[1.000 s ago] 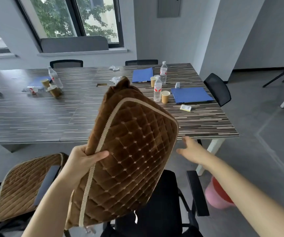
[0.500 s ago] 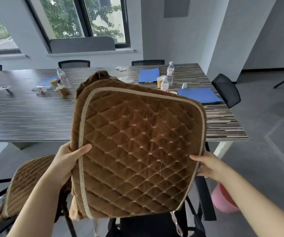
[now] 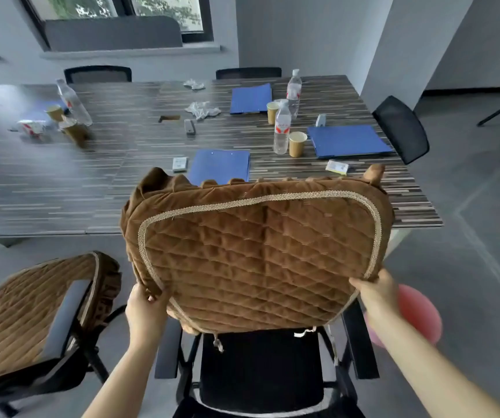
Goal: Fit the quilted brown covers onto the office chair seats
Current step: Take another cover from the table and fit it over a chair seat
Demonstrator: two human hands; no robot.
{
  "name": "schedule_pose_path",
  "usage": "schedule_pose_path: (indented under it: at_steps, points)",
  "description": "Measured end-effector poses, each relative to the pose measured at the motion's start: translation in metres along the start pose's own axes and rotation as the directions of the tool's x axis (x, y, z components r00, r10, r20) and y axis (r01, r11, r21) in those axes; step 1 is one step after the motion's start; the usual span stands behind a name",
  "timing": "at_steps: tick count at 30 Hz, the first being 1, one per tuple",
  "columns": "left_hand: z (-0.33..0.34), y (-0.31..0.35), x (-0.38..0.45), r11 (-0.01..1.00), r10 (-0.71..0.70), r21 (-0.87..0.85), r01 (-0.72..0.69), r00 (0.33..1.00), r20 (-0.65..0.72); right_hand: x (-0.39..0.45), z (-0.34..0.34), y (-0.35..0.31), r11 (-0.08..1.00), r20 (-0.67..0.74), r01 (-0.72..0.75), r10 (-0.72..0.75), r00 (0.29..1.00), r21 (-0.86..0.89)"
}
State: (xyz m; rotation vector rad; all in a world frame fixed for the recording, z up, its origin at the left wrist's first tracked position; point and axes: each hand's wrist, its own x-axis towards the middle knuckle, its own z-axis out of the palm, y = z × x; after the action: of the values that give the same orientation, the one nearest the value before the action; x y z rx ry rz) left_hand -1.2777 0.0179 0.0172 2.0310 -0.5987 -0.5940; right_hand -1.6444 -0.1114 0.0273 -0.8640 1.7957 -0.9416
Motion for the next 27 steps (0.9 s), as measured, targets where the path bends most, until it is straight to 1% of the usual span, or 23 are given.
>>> schedule_pose_path:
  at_steps: [1,3,6,8,10,12,14,18,24,27]
  points:
    - [0.008,0.0,0.002,1.0,-0.006,-0.015,0.006,1.0,-0.013,0.001,0.002,0.002,1.0,-0.038,0.024,-0.024,0.999,0.011]
    - [0.032,-0.023,0.011,0.999,-0.04,-0.019,0.04,0.999,-0.026,0.013,0.011,0.024,0.999,-0.097,0.031,-0.033,0.995,-0.027]
    - [0.064,-0.064,0.021,0.997,-0.071,-0.007,0.071,0.997,0.013,0.031,0.025,0.065,0.994,-0.123,0.029,-0.041,0.992,-0.102]
    - [0.077,-0.092,0.019,0.995,-0.098,0.024,0.098,0.995,0.009,0.039,0.031,0.091,0.979,-0.138,0.04,-0.068,0.988,-0.198]
    - [0.087,-0.119,0.016,0.992,-0.12,0.043,0.12,0.993,0.004,0.043,0.036,0.116,0.952,-0.134,0.078,-0.122,0.983,-0.296]
    - [0.096,-0.144,0.014,0.984,-0.159,0.073,0.16,0.987,-0.018,0.045,0.042,0.141,0.927,-0.09,0.123,-0.164,0.982,-0.354]
    - [0.104,-0.166,0.013,0.975,-0.183,0.119,0.187,0.982,-0.047,0.048,0.048,0.167,0.911,-0.046,0.131,-0.162,0.986,-0.391]
    - [0.122,-0.195,0.01,0.975,-0.14,0.162,0.153,0.986,-0.092,0.056,0.061,0.205,0.875,-0.025,0.178,-0.212,0.977,-0.45]
    - [0.153,-0.217,0.025,0.976,-0.033,0.216,0.041,0.999,-0.04,0.08,0.086,0.243,0.797,0.012,0.209,-0.246,0.969,-0.567]
    - [0.168,-0.228,0.035,0.955,0.017,0.298,-0.015,1.0,-0.004,0.1,0.097,0.261,0.71,0.064,0.241,-0.266,0.962,-0.662]
